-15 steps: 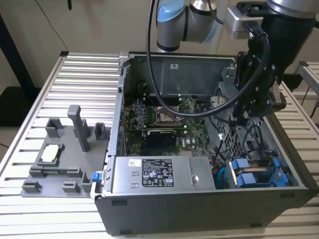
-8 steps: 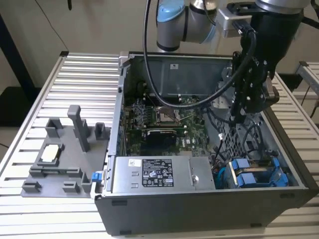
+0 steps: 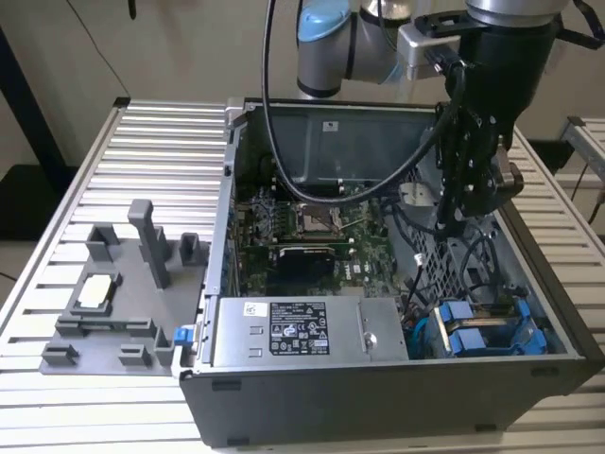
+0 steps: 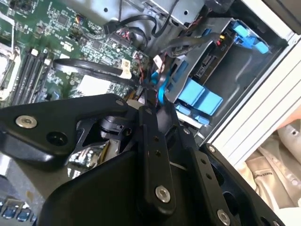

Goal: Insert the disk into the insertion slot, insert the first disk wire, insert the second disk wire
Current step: 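Insert the second disk wire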

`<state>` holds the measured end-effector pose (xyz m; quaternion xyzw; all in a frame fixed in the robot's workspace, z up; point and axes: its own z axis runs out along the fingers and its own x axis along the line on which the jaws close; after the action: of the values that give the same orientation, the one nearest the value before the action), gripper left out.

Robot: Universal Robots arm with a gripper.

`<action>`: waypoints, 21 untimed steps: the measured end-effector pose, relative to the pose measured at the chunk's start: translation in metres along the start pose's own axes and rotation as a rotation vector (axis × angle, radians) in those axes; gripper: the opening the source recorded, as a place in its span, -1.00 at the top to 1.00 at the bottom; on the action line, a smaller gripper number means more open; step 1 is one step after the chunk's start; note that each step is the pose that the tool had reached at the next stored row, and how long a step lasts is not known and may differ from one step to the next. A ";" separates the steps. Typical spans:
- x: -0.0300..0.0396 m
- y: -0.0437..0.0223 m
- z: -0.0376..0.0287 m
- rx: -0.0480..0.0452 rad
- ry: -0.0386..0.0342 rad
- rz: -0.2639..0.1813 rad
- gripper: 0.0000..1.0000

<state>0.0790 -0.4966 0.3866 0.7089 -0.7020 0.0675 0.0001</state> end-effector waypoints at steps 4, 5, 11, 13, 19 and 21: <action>-0.0046 0.0081 0.0031 0.0235 0.0045 0.000 0.46; -0.0052 0.0104 0.0037 0.0322 0.0048 0.001 0.46; -0.0089 0.0195 0.0079 0.0810 0.0078 0.000 0.46; -0.0120 0.0223 0.0094 0.0940 0.0091 0.000 0.46; -0.0175 0.0267 0.0140 0.1197 0.0268 -0.001 0.46; -0.0182 0.0269 0.0158 0.1216 0.0375 -0.003 0.46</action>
<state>0.0537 -0.4804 0.3667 0.7074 -0.6953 0.1233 -0.0298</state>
